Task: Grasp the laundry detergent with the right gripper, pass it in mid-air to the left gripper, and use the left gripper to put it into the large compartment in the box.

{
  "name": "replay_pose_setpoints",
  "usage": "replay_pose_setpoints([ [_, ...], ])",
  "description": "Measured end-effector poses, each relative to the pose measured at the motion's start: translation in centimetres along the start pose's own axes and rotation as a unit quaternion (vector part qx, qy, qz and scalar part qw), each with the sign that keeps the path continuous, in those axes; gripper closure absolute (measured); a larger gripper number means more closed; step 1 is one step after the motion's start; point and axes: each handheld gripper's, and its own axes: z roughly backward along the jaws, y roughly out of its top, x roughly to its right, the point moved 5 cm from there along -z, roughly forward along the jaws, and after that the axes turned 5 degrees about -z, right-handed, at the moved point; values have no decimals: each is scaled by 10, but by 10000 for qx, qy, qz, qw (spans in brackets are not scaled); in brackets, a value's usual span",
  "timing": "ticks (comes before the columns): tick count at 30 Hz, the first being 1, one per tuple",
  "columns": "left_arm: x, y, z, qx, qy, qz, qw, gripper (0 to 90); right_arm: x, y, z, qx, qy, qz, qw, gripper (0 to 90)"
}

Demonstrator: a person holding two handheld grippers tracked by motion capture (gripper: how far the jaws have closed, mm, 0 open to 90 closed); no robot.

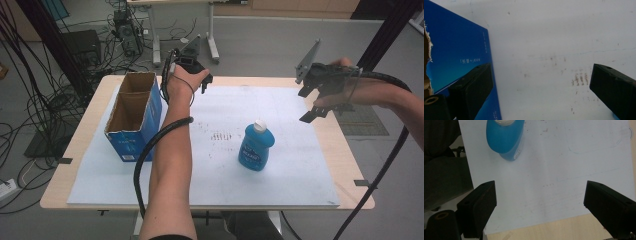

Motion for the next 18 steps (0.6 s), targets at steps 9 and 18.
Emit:
replay_pose_setpoints([
  [9,6,-2,2,14,-17,-44,10000,55,-3,-4,1,10,-21,-26,10000,112],
  [18,7,-4,1,9,-30,-68,10000,55,-5,-9,1,53,-24,-67,10000,112],
])
